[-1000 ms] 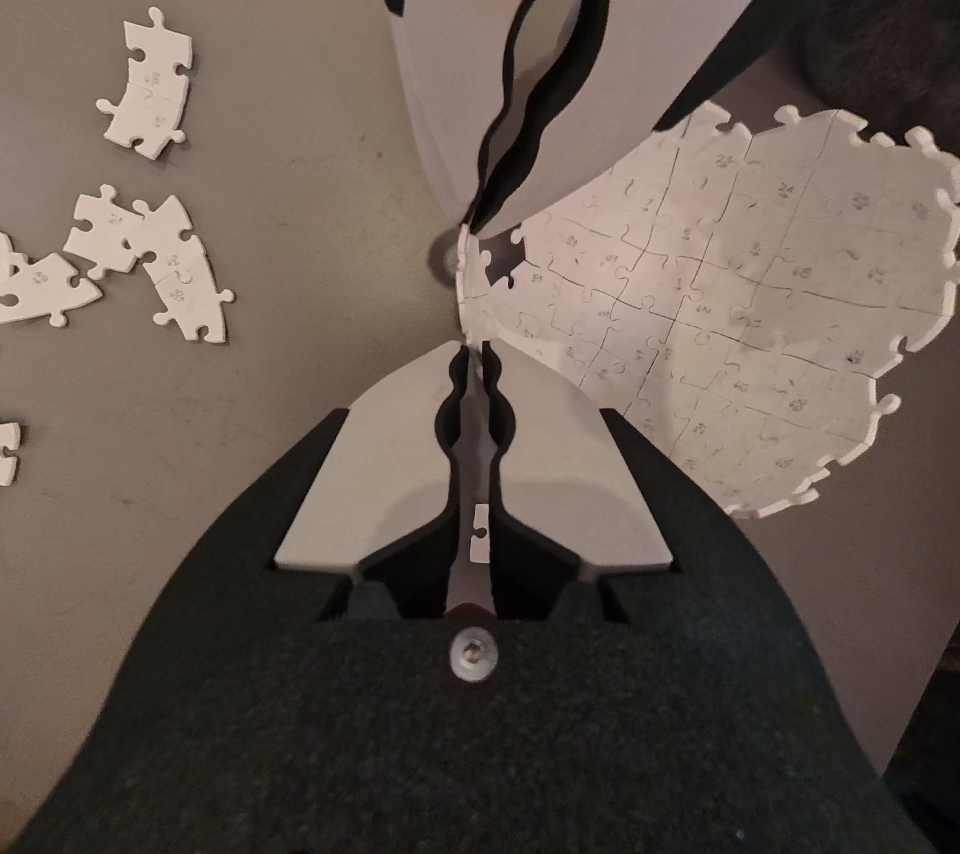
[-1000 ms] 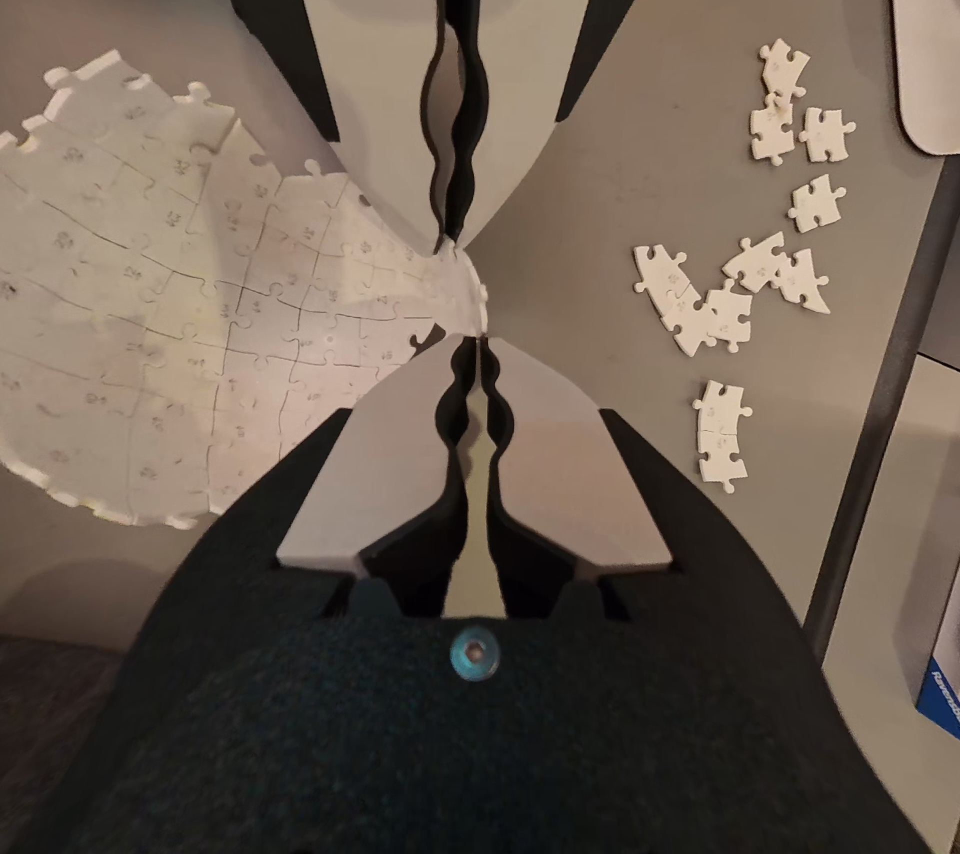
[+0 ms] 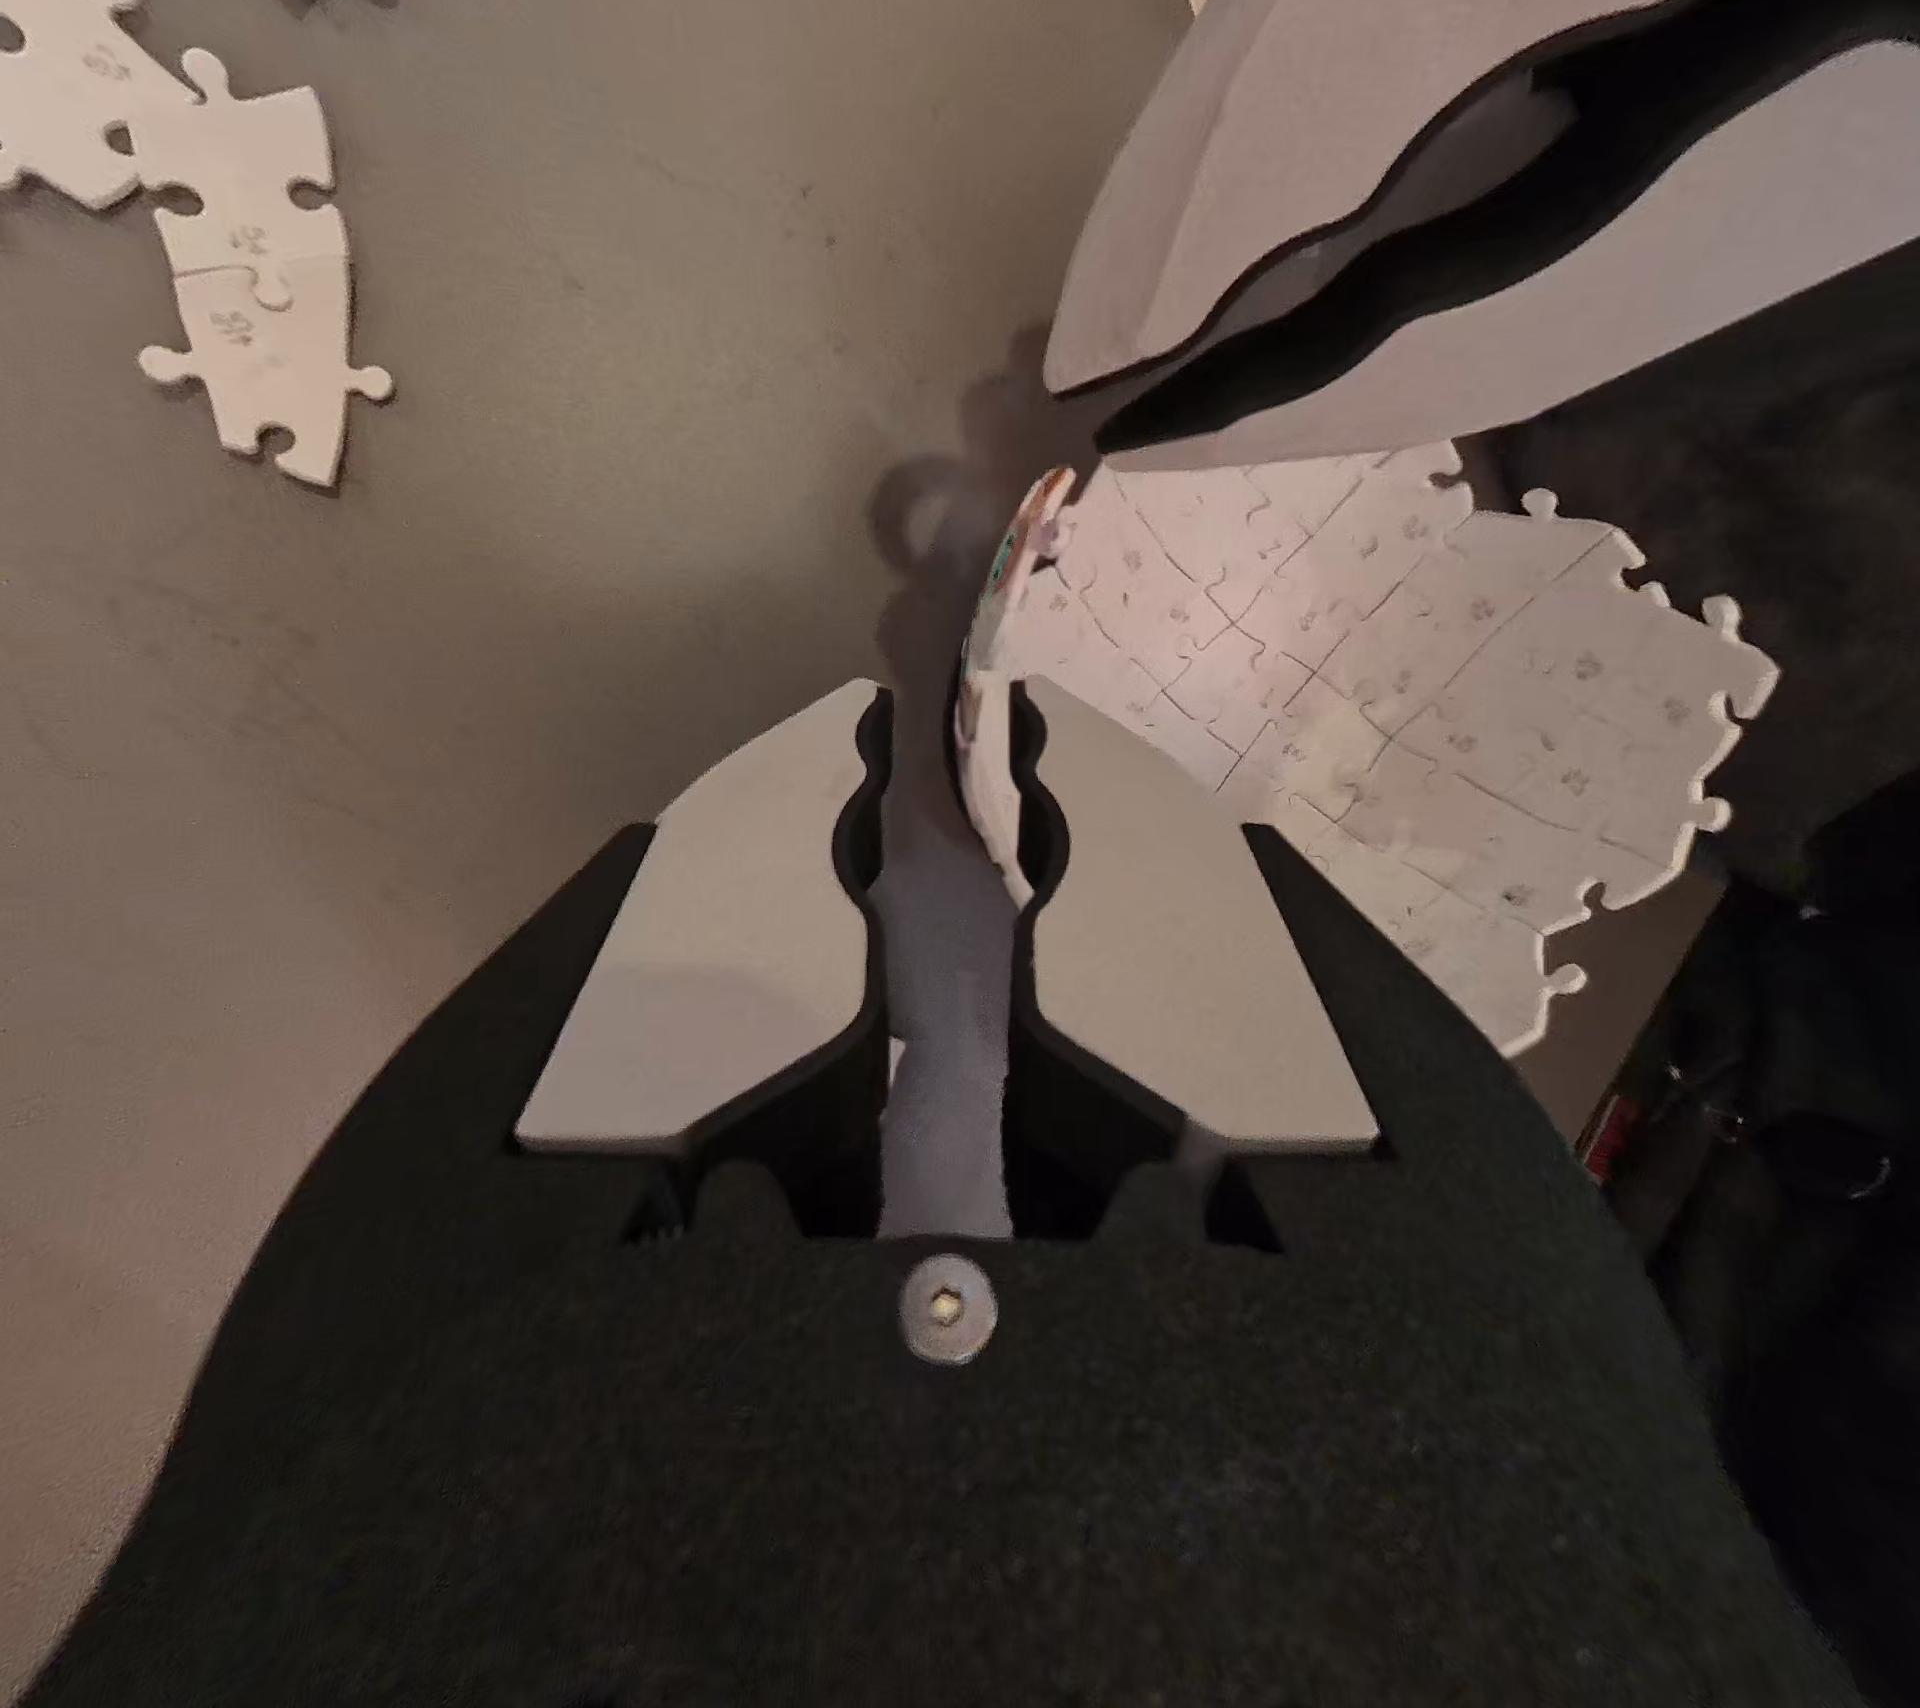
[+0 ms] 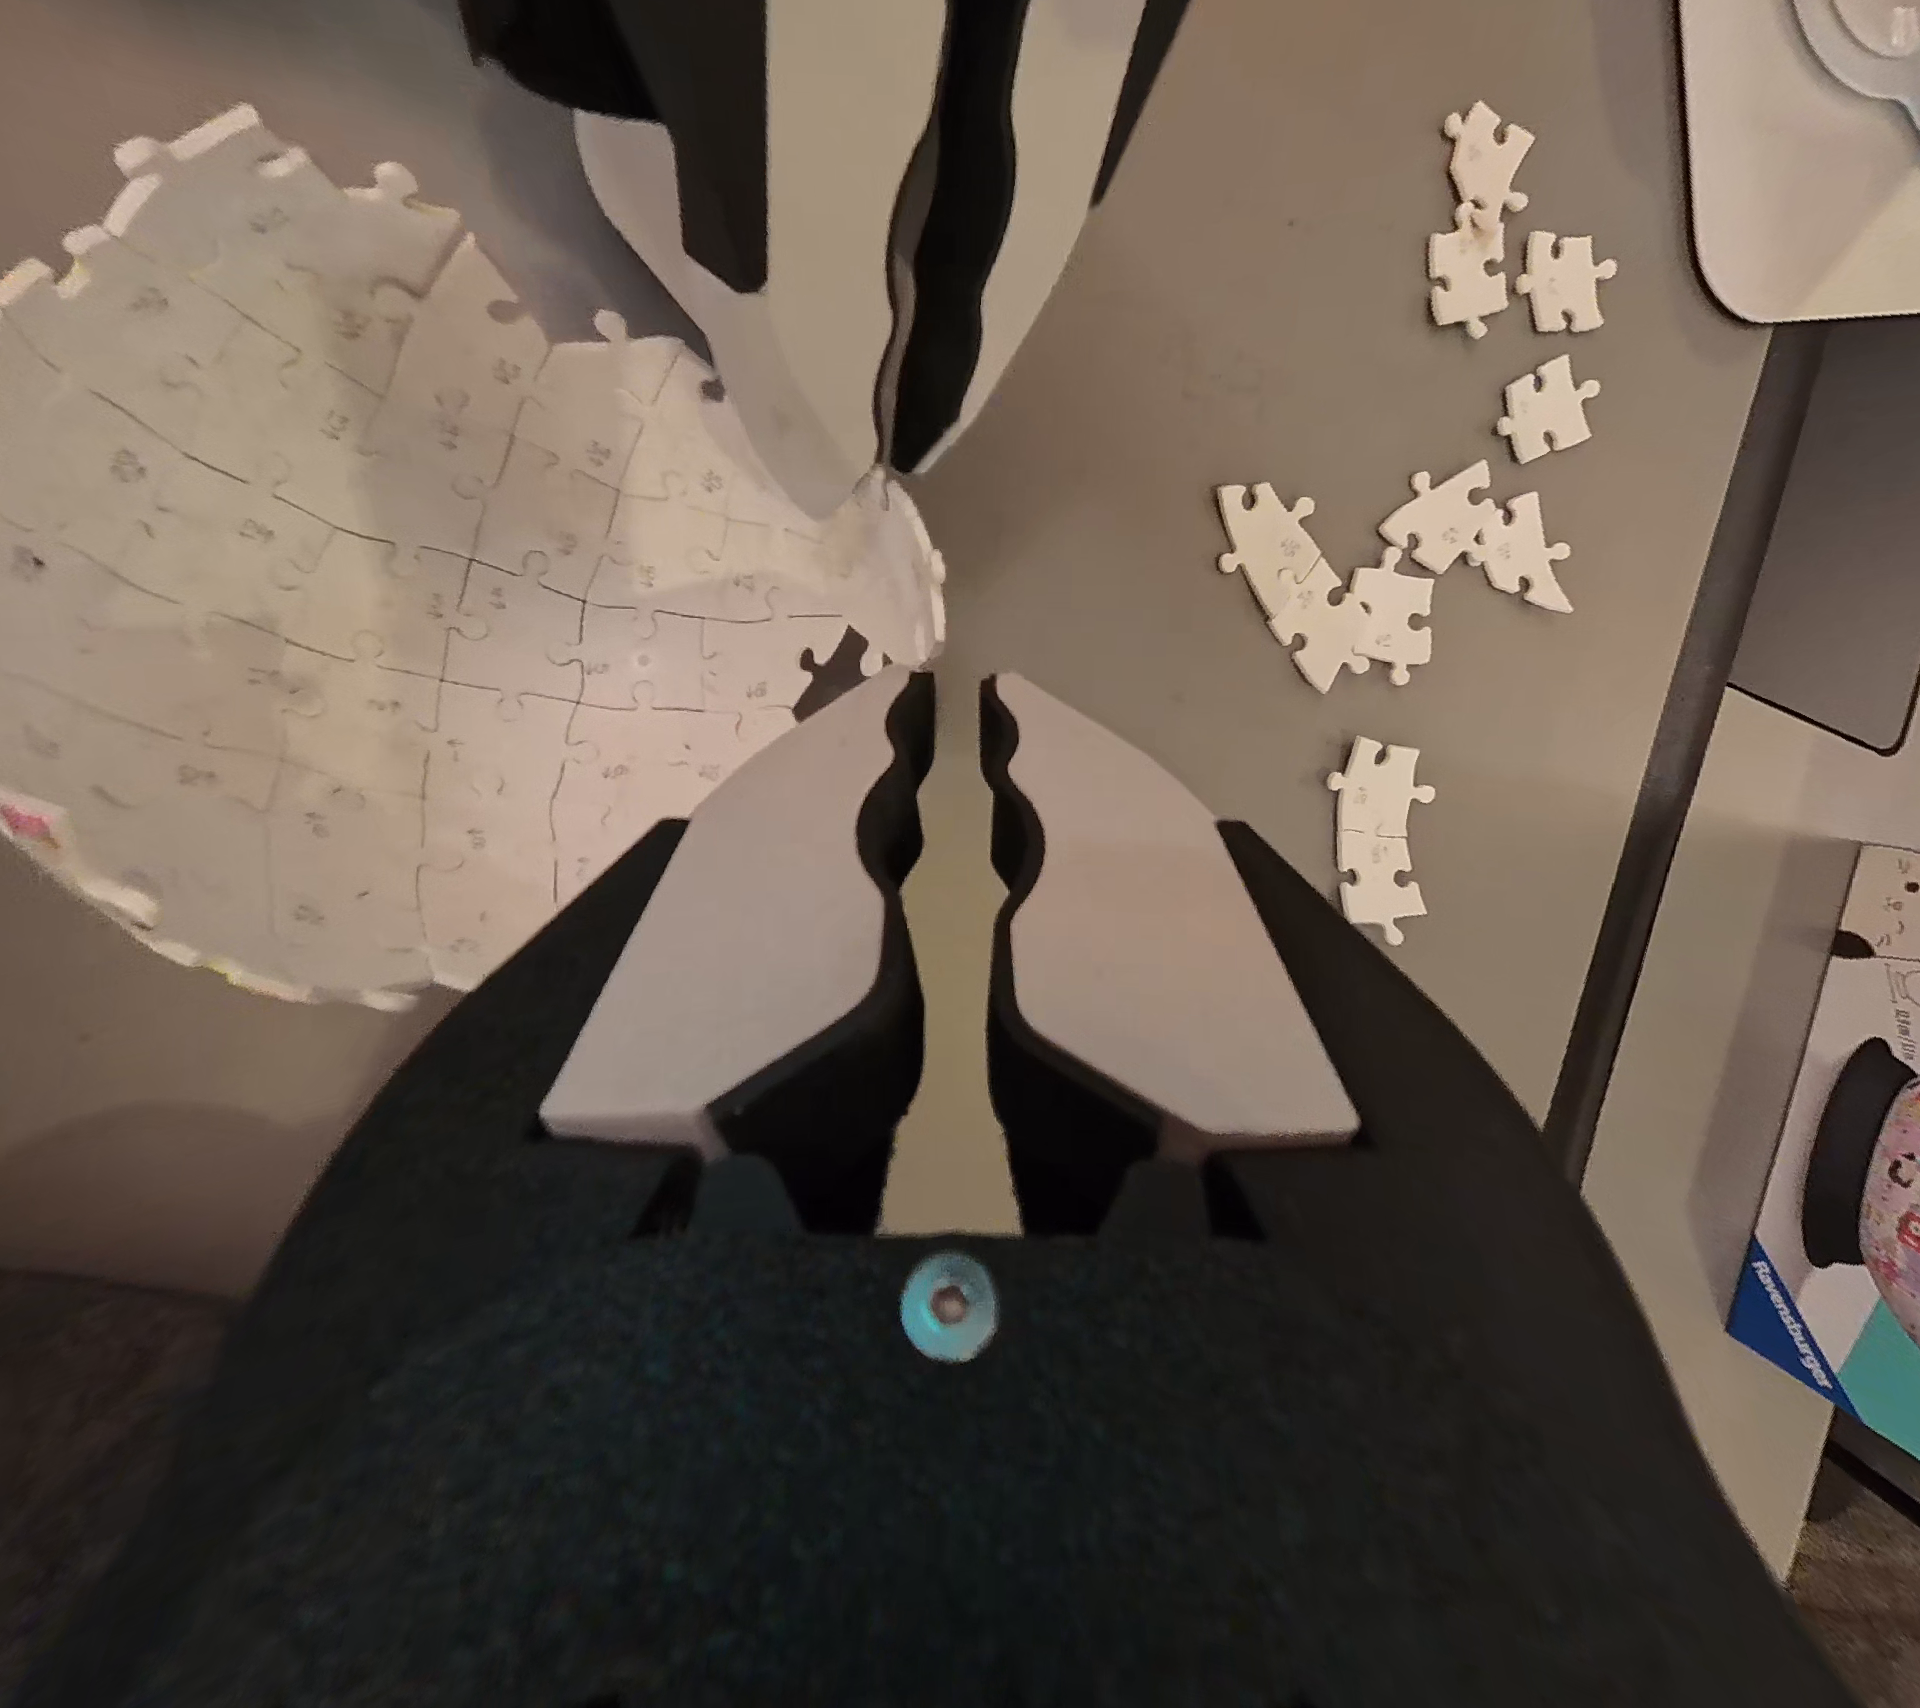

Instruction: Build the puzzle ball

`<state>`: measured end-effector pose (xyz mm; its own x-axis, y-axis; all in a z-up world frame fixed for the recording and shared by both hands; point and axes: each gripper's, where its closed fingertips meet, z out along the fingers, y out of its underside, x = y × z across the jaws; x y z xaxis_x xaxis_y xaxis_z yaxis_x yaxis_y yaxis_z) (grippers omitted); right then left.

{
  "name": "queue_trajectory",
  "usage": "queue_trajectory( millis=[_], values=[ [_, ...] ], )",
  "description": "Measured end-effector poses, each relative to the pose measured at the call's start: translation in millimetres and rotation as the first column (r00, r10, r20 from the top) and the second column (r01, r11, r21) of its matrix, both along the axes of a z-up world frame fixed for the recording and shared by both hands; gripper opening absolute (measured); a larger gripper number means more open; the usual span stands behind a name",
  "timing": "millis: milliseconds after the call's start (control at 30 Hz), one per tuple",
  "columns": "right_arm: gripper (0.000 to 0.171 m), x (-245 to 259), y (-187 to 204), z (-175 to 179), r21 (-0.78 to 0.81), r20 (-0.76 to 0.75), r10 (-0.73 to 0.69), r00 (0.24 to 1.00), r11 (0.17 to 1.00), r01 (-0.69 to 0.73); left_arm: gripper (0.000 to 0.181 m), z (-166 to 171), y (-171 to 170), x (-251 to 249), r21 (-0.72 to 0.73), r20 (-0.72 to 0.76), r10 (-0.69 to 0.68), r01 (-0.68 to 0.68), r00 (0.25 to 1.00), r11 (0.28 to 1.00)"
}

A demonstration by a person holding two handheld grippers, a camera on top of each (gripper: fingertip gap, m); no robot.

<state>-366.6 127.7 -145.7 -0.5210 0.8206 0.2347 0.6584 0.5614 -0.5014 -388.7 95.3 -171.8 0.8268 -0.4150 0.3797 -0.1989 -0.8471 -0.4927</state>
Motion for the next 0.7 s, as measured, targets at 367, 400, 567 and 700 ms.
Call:
queue_trajectory(
  millis=[367, 400, 567, 700],
  values=[
    [0.008, 2.0, -0.9, 4.9, 0.007, -0.008, 0.005, 1.000, 1.000, -0.004, 0.006, -1.1, 0.3, -1.4, 0.059, -0.170, -0.005, 0.015, 0.985, 0.998],
    [0.008, 1.9, -0.9, 4.4, 0.009, -0.006, 0.005, 1.000, 1.000, -0.005, 0.005, -0.8, 0.6, -1.2, 0.063, -0.175, -0.008, 0.019, 0.984, 0.998],
    [0.009, 1.1, -0.5, 1.5, 0.009, -0.002, 0.004, 1.000, 1.000, -0.004, 0.002, 1.3, -0.4, -1.5, 0.087, -0.226, -0.026, 0.047, 0.974, 0.995],
    [0.013, -1.1, -0.2, -1.3, 0.005, -0.002, 0.001, 1.000, 1.000, -0.001, 0.002, 2.2, -1.1, -2.6, 0.095, -0.256, -0.032, 0.059, 0.966, 0.994]
  ],
)
